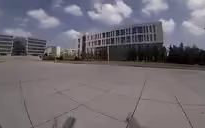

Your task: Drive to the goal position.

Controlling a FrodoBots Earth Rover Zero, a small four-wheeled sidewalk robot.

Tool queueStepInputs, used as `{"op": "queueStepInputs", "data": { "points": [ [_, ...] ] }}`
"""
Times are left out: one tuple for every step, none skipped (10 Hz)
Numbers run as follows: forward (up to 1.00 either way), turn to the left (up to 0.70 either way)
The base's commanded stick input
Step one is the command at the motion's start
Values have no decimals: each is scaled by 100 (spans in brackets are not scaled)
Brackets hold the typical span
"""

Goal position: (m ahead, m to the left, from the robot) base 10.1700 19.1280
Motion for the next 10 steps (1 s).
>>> {"op": "queueStepInputs", "data": {
  "points": [
    [70, 6],
    [70, 6],
    [70, 6],
    [70, 6],
    [70, 6],
    [70, 6],
    [70, 41],
    [70, 41],
    [70, 41],
    [70, 41]
  ]
}}
